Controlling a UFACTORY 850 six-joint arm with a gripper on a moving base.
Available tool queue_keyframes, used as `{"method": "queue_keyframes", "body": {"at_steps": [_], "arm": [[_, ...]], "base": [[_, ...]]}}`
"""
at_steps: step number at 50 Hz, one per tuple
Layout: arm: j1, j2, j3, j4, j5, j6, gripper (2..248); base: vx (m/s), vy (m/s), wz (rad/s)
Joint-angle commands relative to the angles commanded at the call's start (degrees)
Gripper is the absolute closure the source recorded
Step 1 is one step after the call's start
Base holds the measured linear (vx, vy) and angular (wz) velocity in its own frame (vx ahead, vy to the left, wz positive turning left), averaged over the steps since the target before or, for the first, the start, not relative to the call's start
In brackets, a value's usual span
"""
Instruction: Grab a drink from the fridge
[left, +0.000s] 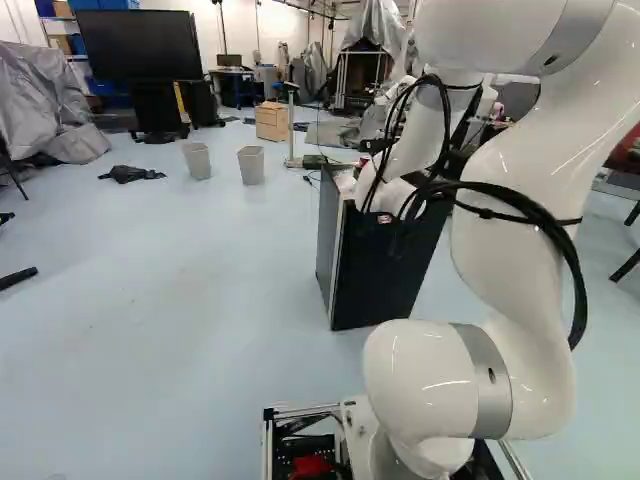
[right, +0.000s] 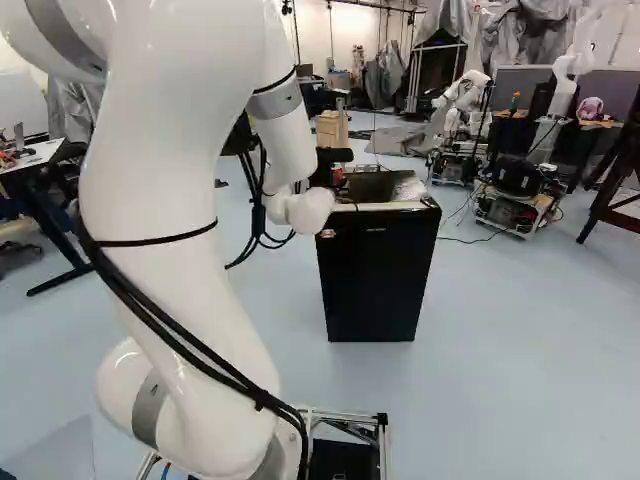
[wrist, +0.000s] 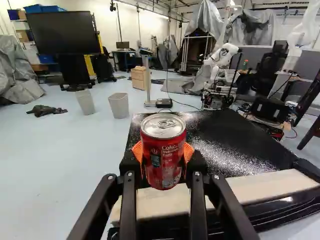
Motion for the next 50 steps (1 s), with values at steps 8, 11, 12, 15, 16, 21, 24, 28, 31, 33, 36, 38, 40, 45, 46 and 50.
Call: {"method": "queue_keyframes", "body": {"at_steps": [8, 11, 12, 15, 16, 21, 24, 28, 31, 33, 36, 38, 40, 45, 46, 50], "arm": [[0.96, 2.58, 2.67, 0.77, -0.72, -0.21, 153], [1.35, 3.62, 3.75, 1.08, -1.01, -0.29, 153], [1.49, 3.98, 4.13, 1.19, -1.11, -0.32, 153], [1.91, 5.1, 5.29, 1.53, -1.43, -0.41, 153], [2.05, 5.49, 5.69, 1.64, -1.54, -0.44, 153], [2.81, 7.51, 7.79, 2.25, -2.1, -0.61, 153], [3.29, 8.8, 9.12, 2.63, -2.46, -0.71, 153], [3.96, 10.6, 10.99, 3.17, -2.96, -0.86, 153], [4.49, 12.01, 12.45, 3.6, -3.36, -0.97, 153], [4.84, 12.95, 13.43, 3.88, -3.62, -1.05, 153], [5.35, 14.32, 14.84, 4.29, -4.0, -1.16, 153], [5.68, 15.2, 15.76, 4.55, -4.25, -1.23, 153], [6.0, 16.05, 16.64, 4.8, -4.49, -1.3, 153], [6.76, 18.08, 18.74, 5.41, -5.06, -1.46, 153], [6.9, 18.46, 19.14, 5.53, -5.16, -1.49, 153], [7.46, 19.95, 20.68, 5.97, -5.58, -1.61, 153]], "base": [[0.0, 0.0, 0.0], [0.0, 0.0, 0.0], [0.0, 0.0, 0.0], [0.0, 0.0, 0.0], [0.0, 0.0, 0.0], [0.0, 0.0, 0.0], [0.0, 0.0, 0.0], [0.0, 0.0, 0.0], [0.0, 0.0, 0.0], [0.0, 0.0, 0.0], [0.0, 0.0, 0.0], [0.0, 0.0, 0.0], [0.0, 0.0, 0.0], [0.0, 0.0, 0.0], [0.0, 0.0, 0.0], [0.0, 0.0, 0.0]]}}
